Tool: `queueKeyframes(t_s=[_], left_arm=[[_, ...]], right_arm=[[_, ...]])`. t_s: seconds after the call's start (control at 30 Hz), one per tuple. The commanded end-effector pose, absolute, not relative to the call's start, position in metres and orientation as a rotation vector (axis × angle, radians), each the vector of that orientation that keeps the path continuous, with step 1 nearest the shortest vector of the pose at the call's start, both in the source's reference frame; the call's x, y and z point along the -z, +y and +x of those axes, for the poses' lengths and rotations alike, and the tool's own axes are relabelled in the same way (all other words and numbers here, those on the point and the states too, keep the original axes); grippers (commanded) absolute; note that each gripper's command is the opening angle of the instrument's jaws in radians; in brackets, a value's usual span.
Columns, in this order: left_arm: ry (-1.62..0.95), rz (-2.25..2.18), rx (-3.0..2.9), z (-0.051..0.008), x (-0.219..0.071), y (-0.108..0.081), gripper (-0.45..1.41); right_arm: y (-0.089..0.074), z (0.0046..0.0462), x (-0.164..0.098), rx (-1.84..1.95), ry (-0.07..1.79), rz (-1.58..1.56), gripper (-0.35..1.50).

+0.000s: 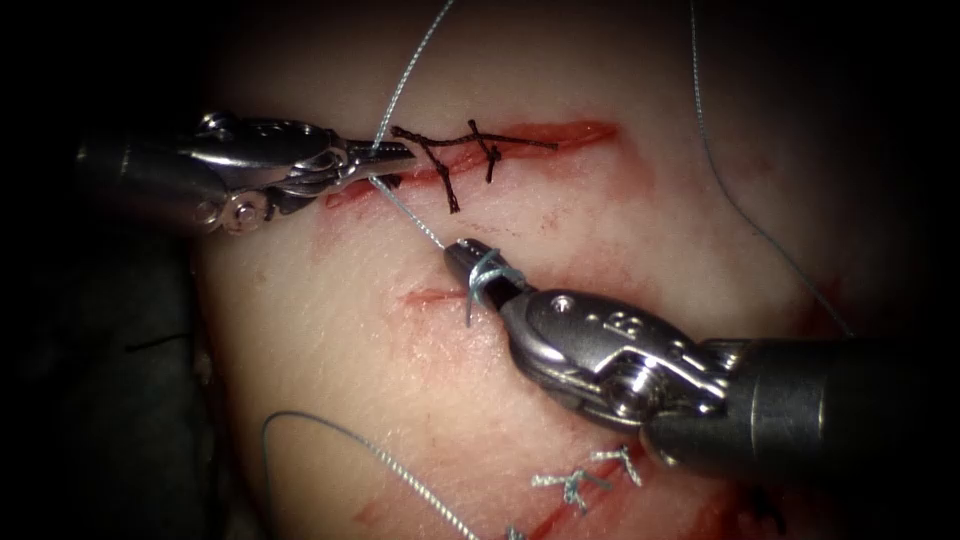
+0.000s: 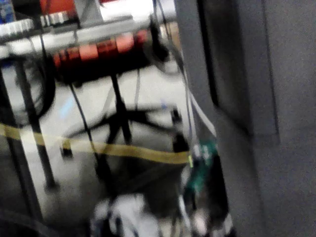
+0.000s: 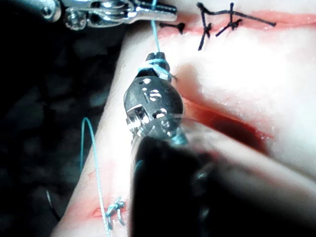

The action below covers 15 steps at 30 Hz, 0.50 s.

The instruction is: Wound Closure

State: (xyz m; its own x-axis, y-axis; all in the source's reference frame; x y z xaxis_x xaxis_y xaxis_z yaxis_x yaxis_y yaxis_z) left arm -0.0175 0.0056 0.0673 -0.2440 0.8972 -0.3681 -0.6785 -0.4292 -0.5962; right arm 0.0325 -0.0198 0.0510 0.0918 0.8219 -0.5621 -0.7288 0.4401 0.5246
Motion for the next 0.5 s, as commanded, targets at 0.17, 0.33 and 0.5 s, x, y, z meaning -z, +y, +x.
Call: queueKeyframes(t_s=[0.17, 0.33, 0.5], left_arm=[[-0.389, -0.83, -1.869, -0.0184, -0.0678, 0.0055, -0.45], [-0.387, -0.832, -1.877, -0.0184, -0.0676, 0.0058, -0.45], [-0.387, -0.832, -1.881, -0.0185, -0.0675, 0.0061, -0.45]], right_arm=[[-0.0214, 0.0311, -0.0521, -0.925, 0.897, 0.232, -0.35], [-0.0217, 0.0302, -0.0523, -0.712, 0.935, 0.351, -0.35], [-0.0208, 0.0296, -0.0525, -0.48, 1.018, 0.446, -0.35]])
